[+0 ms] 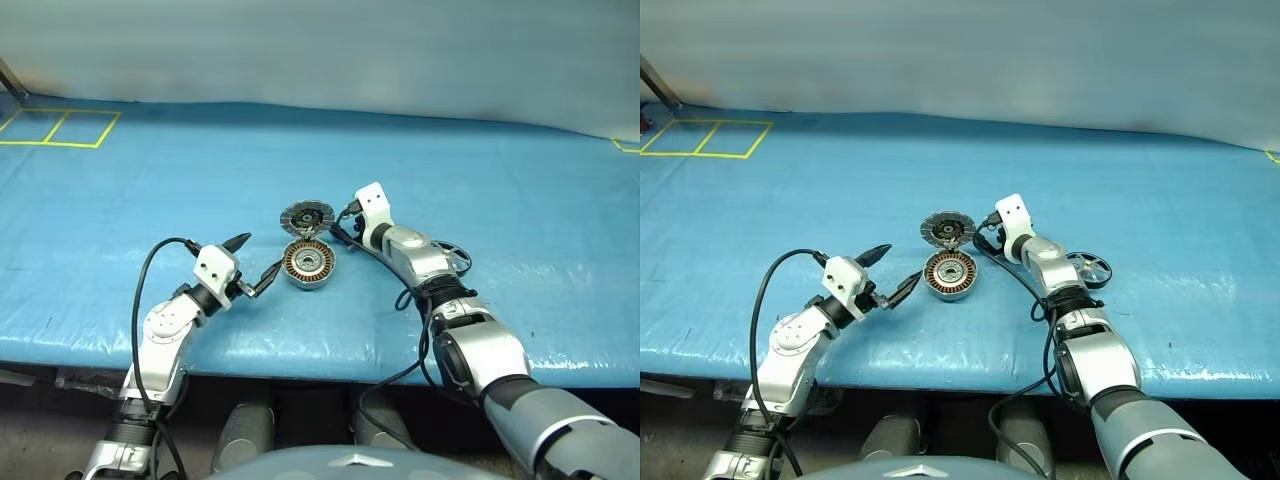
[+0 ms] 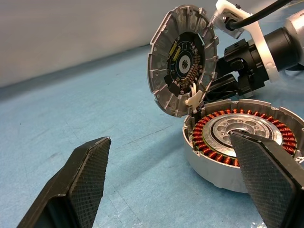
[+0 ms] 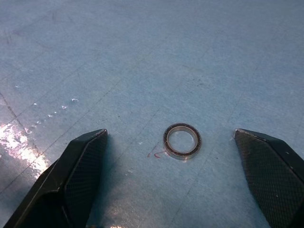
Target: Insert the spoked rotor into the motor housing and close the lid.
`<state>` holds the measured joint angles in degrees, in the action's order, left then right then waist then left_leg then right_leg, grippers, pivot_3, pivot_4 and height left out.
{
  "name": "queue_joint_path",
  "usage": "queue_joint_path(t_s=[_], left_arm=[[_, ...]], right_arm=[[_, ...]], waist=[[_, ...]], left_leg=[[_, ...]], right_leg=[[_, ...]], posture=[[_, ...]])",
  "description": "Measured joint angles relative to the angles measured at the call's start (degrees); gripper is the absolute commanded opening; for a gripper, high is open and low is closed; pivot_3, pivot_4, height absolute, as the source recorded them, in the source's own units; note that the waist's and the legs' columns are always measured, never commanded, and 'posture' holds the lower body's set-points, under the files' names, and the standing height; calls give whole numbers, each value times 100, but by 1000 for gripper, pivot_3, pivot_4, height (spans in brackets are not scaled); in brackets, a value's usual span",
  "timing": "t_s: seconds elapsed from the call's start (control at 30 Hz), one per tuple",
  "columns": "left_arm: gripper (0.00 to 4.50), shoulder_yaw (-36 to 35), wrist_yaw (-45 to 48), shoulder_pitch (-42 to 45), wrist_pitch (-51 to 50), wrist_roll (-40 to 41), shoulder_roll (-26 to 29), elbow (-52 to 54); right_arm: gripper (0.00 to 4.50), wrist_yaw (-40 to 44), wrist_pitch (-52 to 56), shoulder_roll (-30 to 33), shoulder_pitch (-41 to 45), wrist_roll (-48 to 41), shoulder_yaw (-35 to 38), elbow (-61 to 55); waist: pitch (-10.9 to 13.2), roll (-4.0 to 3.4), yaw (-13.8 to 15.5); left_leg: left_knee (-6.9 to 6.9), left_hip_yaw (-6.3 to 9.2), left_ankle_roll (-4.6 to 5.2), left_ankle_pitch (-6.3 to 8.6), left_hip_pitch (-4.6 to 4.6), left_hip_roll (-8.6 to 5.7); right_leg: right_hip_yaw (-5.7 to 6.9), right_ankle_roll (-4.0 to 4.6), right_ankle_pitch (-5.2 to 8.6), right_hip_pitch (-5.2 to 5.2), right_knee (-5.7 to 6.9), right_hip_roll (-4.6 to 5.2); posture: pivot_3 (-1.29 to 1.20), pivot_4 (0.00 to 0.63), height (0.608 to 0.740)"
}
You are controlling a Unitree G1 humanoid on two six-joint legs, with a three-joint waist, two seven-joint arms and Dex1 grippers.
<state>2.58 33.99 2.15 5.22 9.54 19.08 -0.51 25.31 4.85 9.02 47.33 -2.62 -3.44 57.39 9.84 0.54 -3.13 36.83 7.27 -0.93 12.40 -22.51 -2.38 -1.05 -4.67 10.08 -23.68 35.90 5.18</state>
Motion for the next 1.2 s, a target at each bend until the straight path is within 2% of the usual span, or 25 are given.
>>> queue_joint_path(t_s=[0.23,0.33,0.57,0.73,0.93,1.1,1.2], left_arm=[[4412,4,-41,-108,23,-35,-1,14],[4412,4,-62,-109,24,-38,-2,22],[4412,28,-76,-108,30,-42,-3,22],[4412,40,-12,-105,37,-38,-5,21],[4412,86,243,-93,38,43,3,18],[4412,115,655,-54,-2,289,33,20],[4412,123,868,-17,5,399,61,14]], right_arm=[[1538,-78,-56,-22,77,19,60,157],[703,-73,-52,-22,76,22,64,152],[703,-67,-44,-20,-55,22,67,-34],[703,-67,154,9,-492,18,62,-763],[703,105,997,310,-1537,-38,42,-2656],[703,594,2051,934,-2647,-213,-103,-4803],[703,752,2483,1185,-3061,-284,-123,-5663]], waist=[[-1,-1,-33],[-1,-2,-38],[-1,-2,-35],[-2,-3,-28],[-2,-4,15],[-1,-7,48],[-1,-6,49]], left_leg=[[0,1,0,0,2,1],[-1,1,0,0,4,1],[-4,1,0,0,3,1],[-12,3,0,0,3,1],[-18,4,0,0,-2,0],[-23,1,0,1,-5,2],[-23,-1,-2,2,-3,5]], right_leg=[[0,2,1,1,2,-1],[0,2,2,2,2,-1],[0,3,3,1,1,-1],[0,4,3,-1,-1,-1],[0,6,6,-7,-4,1],[1,11,11,-12,-6,4],[3,14,14,-11,-5,5]], posture=[[0,150,740],[0,150,740],[0,150,740],[0,150,740],[0,150,740],[0,150,740],[0,150,740]])
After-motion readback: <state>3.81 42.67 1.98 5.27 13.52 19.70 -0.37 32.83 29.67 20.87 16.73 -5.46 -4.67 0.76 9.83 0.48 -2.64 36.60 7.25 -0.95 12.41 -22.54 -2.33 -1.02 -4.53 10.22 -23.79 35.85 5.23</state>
